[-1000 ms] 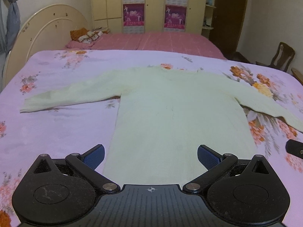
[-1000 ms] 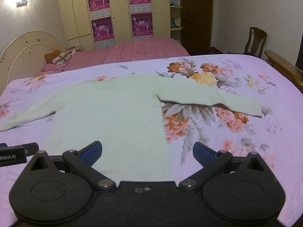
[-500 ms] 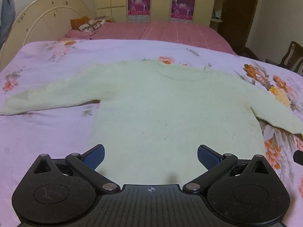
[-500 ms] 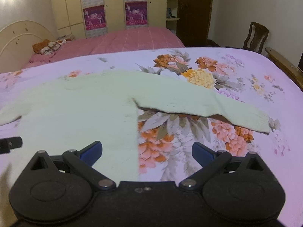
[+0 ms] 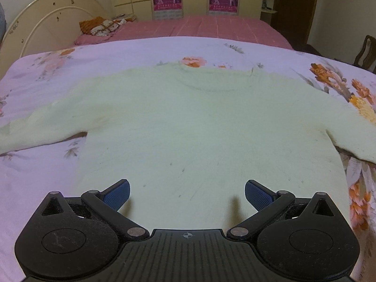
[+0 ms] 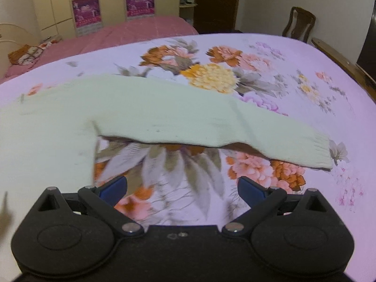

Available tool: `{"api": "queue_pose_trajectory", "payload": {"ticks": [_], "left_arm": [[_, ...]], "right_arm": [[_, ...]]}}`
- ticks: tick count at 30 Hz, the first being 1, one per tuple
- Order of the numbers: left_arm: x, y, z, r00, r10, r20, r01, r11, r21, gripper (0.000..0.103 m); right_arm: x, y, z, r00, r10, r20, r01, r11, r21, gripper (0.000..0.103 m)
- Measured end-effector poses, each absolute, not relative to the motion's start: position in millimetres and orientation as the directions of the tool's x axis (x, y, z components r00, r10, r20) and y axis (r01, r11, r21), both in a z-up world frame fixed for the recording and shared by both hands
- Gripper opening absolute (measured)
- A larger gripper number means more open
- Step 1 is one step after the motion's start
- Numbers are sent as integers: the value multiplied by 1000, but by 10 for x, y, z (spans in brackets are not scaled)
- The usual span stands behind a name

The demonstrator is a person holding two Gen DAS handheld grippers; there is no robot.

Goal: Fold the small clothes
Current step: 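Move the right tool toward the sweater's sleeve cuff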

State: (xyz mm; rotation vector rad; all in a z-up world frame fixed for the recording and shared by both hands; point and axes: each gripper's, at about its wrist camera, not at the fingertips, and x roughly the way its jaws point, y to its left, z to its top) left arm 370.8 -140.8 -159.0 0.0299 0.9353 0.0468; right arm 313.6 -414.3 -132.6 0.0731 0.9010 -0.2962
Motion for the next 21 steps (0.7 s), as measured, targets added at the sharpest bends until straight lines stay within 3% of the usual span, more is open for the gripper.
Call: {"api": "queue_pose_trajectory", "payload": {"ticks": [14,15,16,17,20,21], "left_arm": [[3835,-1563,-1727,582,72,-810,-18,997,75,103],[3840,-1570,-1727,584,74,-808,-19,997,78,103],[3840,-1577,-1728,585,76,-807,-20,997,80,103],[3848,-1586,-1730,586,77,-807,-20,997,81,103],[3890,-1613,-1735,586,83,-806,-22,996,86,103],[3903,-1617,-1735,586,84,-806,-22,996,87,103]], "right_arm": [[3201,-4621,-1586,548,-216,-808,366,931,0,94],[3196,-4667,-1593,547,-219,-808,376,927,3,87],[3188,-4726,-1602,543,-223,-810,388,922,6,66],[3186,-4792,-1616,535,-228,-813,402,916,8,57],[3198,-4934,-1602,541,-229,-809,422,906,26,62],[3207,-4965,-1585,544,-232,-806,425,905,26,69]]}}
